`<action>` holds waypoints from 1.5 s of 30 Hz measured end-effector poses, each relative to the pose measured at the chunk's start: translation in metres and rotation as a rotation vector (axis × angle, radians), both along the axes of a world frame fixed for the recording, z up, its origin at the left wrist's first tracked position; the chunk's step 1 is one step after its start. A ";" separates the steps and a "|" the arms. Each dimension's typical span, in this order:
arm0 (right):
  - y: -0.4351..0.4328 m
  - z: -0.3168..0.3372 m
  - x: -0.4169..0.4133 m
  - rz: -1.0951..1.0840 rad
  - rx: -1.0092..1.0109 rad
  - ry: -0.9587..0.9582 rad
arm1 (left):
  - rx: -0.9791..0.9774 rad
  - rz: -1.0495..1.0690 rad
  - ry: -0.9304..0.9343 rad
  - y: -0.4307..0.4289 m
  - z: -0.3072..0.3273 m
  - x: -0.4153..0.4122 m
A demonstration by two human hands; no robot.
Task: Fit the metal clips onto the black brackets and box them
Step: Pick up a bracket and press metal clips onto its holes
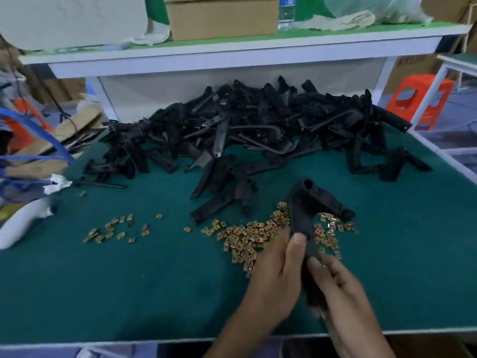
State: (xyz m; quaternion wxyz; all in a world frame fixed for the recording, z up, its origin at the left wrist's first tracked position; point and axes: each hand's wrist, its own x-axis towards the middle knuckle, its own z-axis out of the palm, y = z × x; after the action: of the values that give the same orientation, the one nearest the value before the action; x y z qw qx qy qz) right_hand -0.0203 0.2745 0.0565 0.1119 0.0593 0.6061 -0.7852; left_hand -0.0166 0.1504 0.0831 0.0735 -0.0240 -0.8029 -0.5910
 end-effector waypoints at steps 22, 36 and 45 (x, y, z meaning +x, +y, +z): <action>0.027 -0.034 -0.013 -0.111 0.566 0.196 | -0.345 0.564 -0.108 -0.154 -0.061 -0.021; 0.031 -0.031 -0.013 -0.039 0.422 0.195 | 0.141 0.245 -0.082 -0.089 -0.006 -0.038; 0.036 -0.031 -0.015 0.017 0.397 0.196 | 0.024 0.108 -0.045 -0.094 0.010 -0.034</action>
State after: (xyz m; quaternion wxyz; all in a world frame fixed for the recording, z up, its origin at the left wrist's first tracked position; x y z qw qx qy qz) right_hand -0.0356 0.3101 0.0253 0.0454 -0.0014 0.7571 -0.6517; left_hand -0.0505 0.0567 0.0932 0.0876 0.0337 -0.7973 -0.5963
